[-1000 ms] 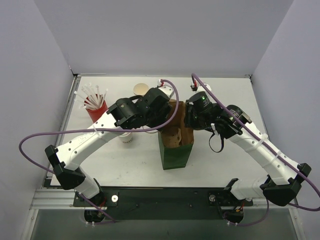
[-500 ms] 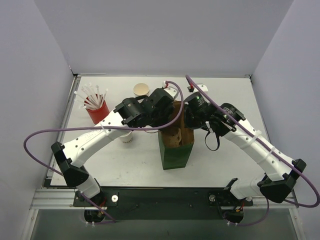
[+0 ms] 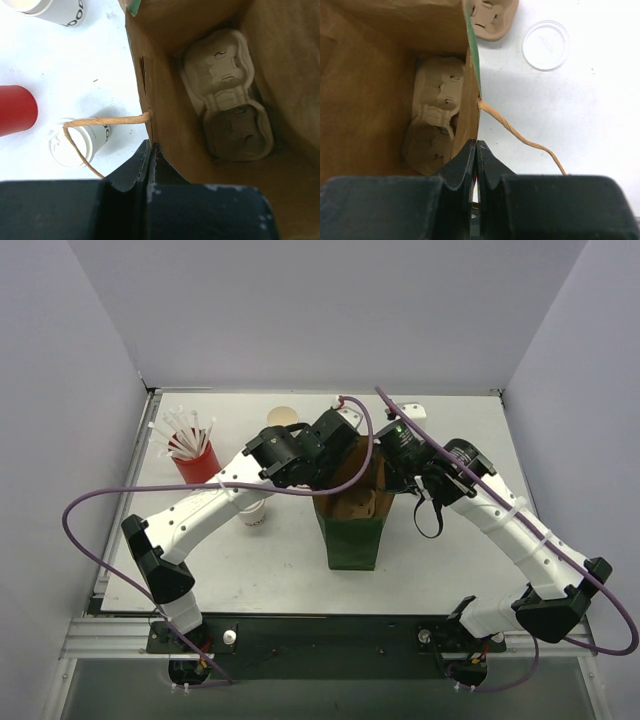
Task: Pack the takeout coffee
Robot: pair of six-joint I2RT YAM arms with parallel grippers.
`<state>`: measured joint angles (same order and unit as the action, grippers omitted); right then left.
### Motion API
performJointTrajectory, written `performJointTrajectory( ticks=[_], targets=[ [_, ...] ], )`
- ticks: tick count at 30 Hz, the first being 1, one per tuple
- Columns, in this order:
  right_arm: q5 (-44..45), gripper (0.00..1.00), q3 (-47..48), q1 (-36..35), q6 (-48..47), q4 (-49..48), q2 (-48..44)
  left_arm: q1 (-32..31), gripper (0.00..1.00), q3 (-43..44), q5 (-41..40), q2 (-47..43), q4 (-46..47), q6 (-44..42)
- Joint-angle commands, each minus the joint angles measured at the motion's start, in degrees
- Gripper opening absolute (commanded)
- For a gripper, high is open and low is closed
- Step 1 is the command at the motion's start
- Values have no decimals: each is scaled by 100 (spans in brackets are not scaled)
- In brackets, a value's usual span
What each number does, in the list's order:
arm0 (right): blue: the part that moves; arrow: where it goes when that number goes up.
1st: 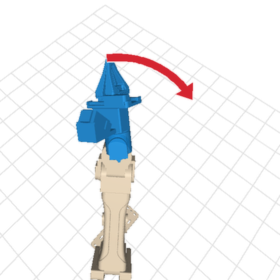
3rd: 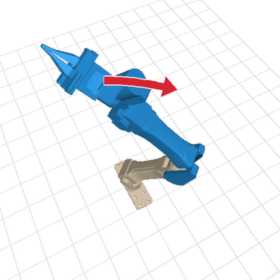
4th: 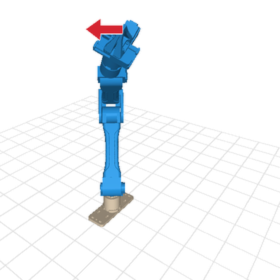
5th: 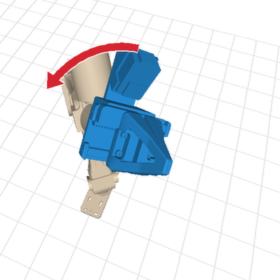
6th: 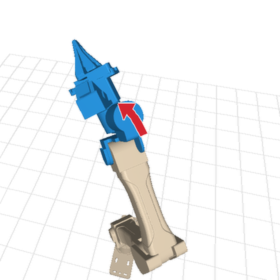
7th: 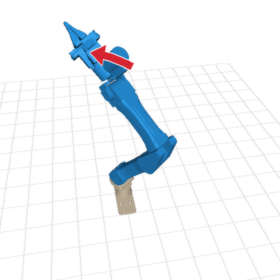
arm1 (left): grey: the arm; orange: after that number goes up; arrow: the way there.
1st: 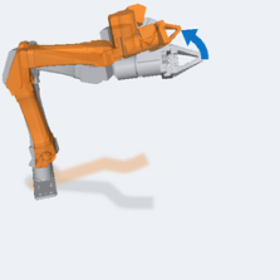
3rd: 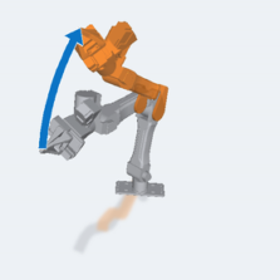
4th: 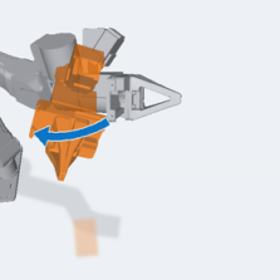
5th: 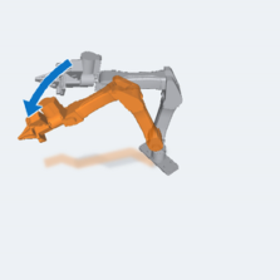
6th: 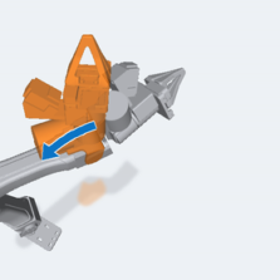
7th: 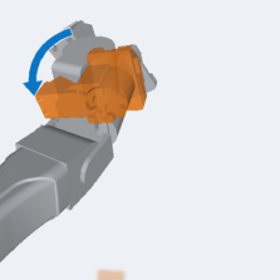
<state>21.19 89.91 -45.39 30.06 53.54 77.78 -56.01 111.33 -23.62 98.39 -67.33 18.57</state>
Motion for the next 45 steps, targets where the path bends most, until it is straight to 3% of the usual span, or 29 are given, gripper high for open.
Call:
performJointTrajectory(
  ticks=[1, 8, 14, 15, 16, 19, 25, 27, 29, 33, 39, 40, 44, 45],
  targets=[
    [666, 0, 368, 56, -80, 578, -52, 29, 0, 293, -416, 128, -342, -152],
    [702, 0, 774, 83, -194, 816, 53, 2, 0, 381, -293, 189, -289, -90],
    [-34, 0, 133, 126, -273, 342, 307, -51, 0, 232, 67, 216, 79, 68],
    [-106, 4, 97, 118, -238, 350, 326, -51, 0, 205, 137, 181, 254, 94],
    [-159, 16, 80, 118, -203, 315, 326, -51, 0, 205, 147, 137, 299, 164],
    [-396, 32, 88, 126, -168, 131, 177, -51, 0, 144, 68, 49, 448, 314],
    [-704, 35, 27, 118, 61, 122, 220, -42, 0, -199, 138, -188, 792, 534],
    [-730, 26, -52, 100, 140, 60, 203, -42, 0, -234, 112, -215, 835, 595],
    [-713, 25, -79, 91, 210, 43, 107, -50, 0, -261, 138, -250, 853, 639],
    [-739, 39, 70, 91, 210, 25, -17, -33, 0, -279, 270, -320, 1020, 709],
    [-634, 45, -17, 109, 245, 95, -193, -7, 0, -59, 296, -250, 1003, 710],
    [-625, 46, -35, 109, 254, 95, -228, -7, 2, -50, 296, -241, 1003, 710],
    [-625, 49, 35, 214, 193, 95, -219, 28, 30, 47, 358, -250, 1029, 675],
    [-634, 49, 70, 232, 141, 95, -193, 37, 32, 73, 384, -250, 1029, 631]
  ],
)
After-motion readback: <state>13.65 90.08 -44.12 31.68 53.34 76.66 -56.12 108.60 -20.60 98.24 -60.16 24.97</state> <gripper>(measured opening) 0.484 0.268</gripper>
